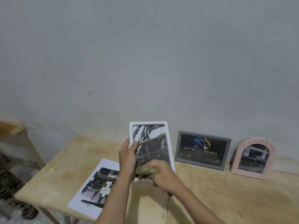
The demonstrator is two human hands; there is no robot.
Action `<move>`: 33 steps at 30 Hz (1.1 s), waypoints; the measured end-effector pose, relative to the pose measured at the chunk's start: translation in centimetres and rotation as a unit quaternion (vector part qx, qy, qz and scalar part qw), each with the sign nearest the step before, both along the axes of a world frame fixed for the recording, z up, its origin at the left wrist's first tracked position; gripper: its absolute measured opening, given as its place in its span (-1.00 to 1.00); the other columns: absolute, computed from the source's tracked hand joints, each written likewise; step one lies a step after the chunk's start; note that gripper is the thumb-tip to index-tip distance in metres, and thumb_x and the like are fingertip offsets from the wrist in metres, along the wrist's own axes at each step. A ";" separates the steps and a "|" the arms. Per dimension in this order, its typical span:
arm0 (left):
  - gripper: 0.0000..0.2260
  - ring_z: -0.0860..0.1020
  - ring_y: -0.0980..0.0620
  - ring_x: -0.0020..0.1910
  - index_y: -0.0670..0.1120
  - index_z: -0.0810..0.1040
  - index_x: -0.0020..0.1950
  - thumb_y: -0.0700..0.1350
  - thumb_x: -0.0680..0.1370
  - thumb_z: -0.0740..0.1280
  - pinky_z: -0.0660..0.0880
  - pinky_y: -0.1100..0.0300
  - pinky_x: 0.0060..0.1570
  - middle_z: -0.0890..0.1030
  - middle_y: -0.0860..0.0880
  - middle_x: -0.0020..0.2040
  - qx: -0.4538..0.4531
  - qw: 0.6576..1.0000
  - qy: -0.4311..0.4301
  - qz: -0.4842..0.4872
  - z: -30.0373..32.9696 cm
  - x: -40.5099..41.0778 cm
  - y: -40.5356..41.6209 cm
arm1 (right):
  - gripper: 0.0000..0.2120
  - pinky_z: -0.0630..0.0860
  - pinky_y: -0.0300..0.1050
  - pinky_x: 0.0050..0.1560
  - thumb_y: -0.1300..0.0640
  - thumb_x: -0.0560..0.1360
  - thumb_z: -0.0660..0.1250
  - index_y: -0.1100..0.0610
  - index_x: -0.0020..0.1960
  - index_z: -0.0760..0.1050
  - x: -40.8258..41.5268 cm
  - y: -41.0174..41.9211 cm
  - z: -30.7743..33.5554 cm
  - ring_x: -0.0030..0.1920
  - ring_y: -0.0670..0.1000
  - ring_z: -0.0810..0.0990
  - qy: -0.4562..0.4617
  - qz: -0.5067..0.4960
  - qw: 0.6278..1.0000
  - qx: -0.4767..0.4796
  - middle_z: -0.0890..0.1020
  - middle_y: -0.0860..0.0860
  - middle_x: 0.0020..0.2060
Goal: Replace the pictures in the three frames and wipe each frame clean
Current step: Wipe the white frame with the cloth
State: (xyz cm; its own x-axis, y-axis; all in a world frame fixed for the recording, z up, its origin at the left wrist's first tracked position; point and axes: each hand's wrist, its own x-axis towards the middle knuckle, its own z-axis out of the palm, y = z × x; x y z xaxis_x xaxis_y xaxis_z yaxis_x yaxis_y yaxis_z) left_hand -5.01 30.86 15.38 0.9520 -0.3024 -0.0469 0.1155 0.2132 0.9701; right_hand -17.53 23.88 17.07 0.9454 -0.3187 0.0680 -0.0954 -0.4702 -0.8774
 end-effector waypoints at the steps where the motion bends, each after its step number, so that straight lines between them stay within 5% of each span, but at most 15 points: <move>1: -0.80 0.67 -0.01 -0.05 0.05 0.65 0.16 -0.16 0.62 0.31 0.60 0.06 0.01 0.73 -0.02 0.01 -0.012 1.000 0.001 0.003 0.1 0.1 0.4 | -0.66 0.44 -0.42 -0.24 0.43 0.40 0.25 0.09 -0.04 0.66 -0.2 -1.0 1.3 -0.20 -0.16 0.61 -0.032 -0.041 0.995 0.089 0.66 -0.13 -0.24; 2: -0.79 0.67 0.05 -0.11 0.01 0.64 0.21 -0.18 0.63 0.29 0.60 0.13 -0.11 0.72 -0.02 0.00 -0.025 1.000 0.003 0.002 0.3 0.2 0.7 | -0.62 0.44 -0.46 -0.16 0.47 0.40 0.27 0.09 0.03 0.64 0.0 -2.3 2.5 -0.10 -0.12 0.63 -0.082 -0.117 0.982 0.127 0.66 -0.12 -0.17; 5: -0.76 0.66 0.24 -0.24 0.03 0.57 0.26 -0.19 0.66 0.25 0.56 0.32 -0.35 0.69 0.03 -0.02 -0.026 1.000 -0.001 -0.015 0.9 -0.4 0.7 | -0.57 0.34 -0.23 0.24 0.34 0.48 0.28 0.02 0.29 0.52 1.0 -5.9 4.1 0.25 -0.05 0.44 -0.191 -0.323 0.926 -0.026 0.54 -0.07 0.21; 10: -0.71 0.69 0.09 0.00 -0.01 0.58 0.33 -0.21 0.65 0.27 0.62 0.22 -0.08 0.72 0.00 0.09 -0.026 0.998 -0.040 -0.044 2.7 -2.5 -0.7 | -0.26 -0.05 0.10 0.54 0.27 0.48 0.22 -0.06 0.56 0.03 4.4 -7.0 3.3 0.56 0.11 -0.10 -0.090 -0.254 0.901 -0.341 0.04 -0.03 0.56; 14: -0.70 0.64 0.01 0.20 -0.06 0.58 0.35 -0.21 0.63 0.29 0.51 0.02 0.29 0.69 0.00 0.19 -0.031 0.996 -0.070 -0.043 4.6 -2.3 -1.4 | -0.25 -0.27 -0.01 0.53 0.24 0.50 0.17 -0.01 0.57 -0.12 5.5 -5.1 2.7 0.54 0.05 -0.28 -0.097 -0.162 0.918 -0.348 -0.16 -0.06 0.55; 18: -0.62 0.58 -0.03 0.30 -0.10 0.59 0.33 0.07 0.62 0.27 0.43 -0.06 0.36 0.65 -0.05 0.26 -0.080 0.995 -0.035 -0.042 5.3 -1.4 -1.2 | -0.35 -0.27 -0.11 0.53 0.22 0.53 0.11 0.04 0.57 -0.03 5.7 -2.1 2.6 0.54 -0.10 -0.25 -0.134 -0.037 0.939 -0.315 -0.06 -0.12 0.54; 21: -0.66 0.67 -0.01 0.00 -0.24 0.57 0.24 -0.01 0.61 0.29 0.54 0.00 0.14 0.72 -0.05 -0.01 -0.070 0.997 -0.007 -0.038 5.4 -0.6 -0.4 | -0.43 -0.25 -0.21 0.52 0.15 0.60 0.12 0.02 0.56 0.02 4.4 -0.8 1.8 0.52 -0.21 -0.20 -0.129 0.047 0.961 -0.240 -0.02 -0.15 0.52; 24: -0.82 0.59 0.01 -0.26 -0.17 0.63 0.07 -0.16 0.63 0.25 0.53 0.09 -0.14 0.68 -0.01 -0.22 -0.014 0.999 -0.029 -0.021 5.3 0.4 0.3 | -0.54 0.02 -0.18 0.53 0.12 0.62 0.20 0.00 0.51 0.23 2.1 -0.8 1.4 0.50 -0.20 0.10 -0.053 0.110 0.992 -0.032 0.21 -0.10 0.50; 26: -0.82 0.56 -0.07 -0.27 -0.04 0.65 -0.07 -0.12 0.61 0.25 0.52 -0.06 -0.13 0.67 -0.06 -0.22 0.022 0.999 -0.034 0.001 5.1 0.6 0.4 | -0.68 0.39 -0.17 0.34 0.28 0.61 0.19 0.17 0.35 0.45 1.0 -1.4 2.7 0.29 -0.12 0.51 -0.107 0.114 0.971 0.181 0.57 -0.04 0.27; 28: -0.81 0.62 -0.13 -0.17 -0.02 0.67 -0.07 -0.08 0.58 0.25 0.57 -0.18 0.01 0.70 -0.11 -0.14 0.017 1.000 -0.014 0.011 4.6 0.5 0.5 | -0.72 0.50 -0.15 0.22 0.32 0.60 0.19 0.13 0.25 0.48 1.1 -2.7 4.1 0.12 -0.12 0.62 -0.194 0.000 0.943 0.270 0.67 -0.09 0.09; 31: -0.79 0.66 -0.21 0.05 -0.04 0.67 0.05 -0.08 0.60 0.24 0.53 -0.24 0.18 0.72 -0.13 -0.01 0.015 1.000 0.023 -0.011 4.2 -0.5 0.1 | -0.47 0.35 -0.04 0.36 0.08 0.56 0.31 -0.06 0.46 0.20 2.3 -5.5 4.8 0.30 -0.10 0.43 -0.200 -0.241 0.949 0.023 0.40 -0.11 0.35; 33: -0.78 0.65 -0.22 0.09 -0.06 0.66 0.09 -0.07 0.62 0.23 0.52 -0.25 0.21 0.72 -0.10 0.00 0.014 0.999 0.038 -0.026 4.0 -1.4 -0.6 | -0.46 0.33 0.02 0.36 0.11 0.51 0.36 0.01 0.43 0.26 2.7 -6.8 3.9 0.32 0.03 0.37 -0.162 -0.305 0.909 -0.235 0.35 0.03 0.35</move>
State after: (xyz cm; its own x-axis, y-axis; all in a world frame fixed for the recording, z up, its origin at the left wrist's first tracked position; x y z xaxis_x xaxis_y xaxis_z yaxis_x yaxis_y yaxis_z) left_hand -6.41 30.27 19.39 0.9282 -0.3494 -0.1278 0.1995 0.1776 0.9637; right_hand -14.81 17.09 20.95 0.5094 -0.6405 0.5747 -0.2370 -0.7465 -0.6218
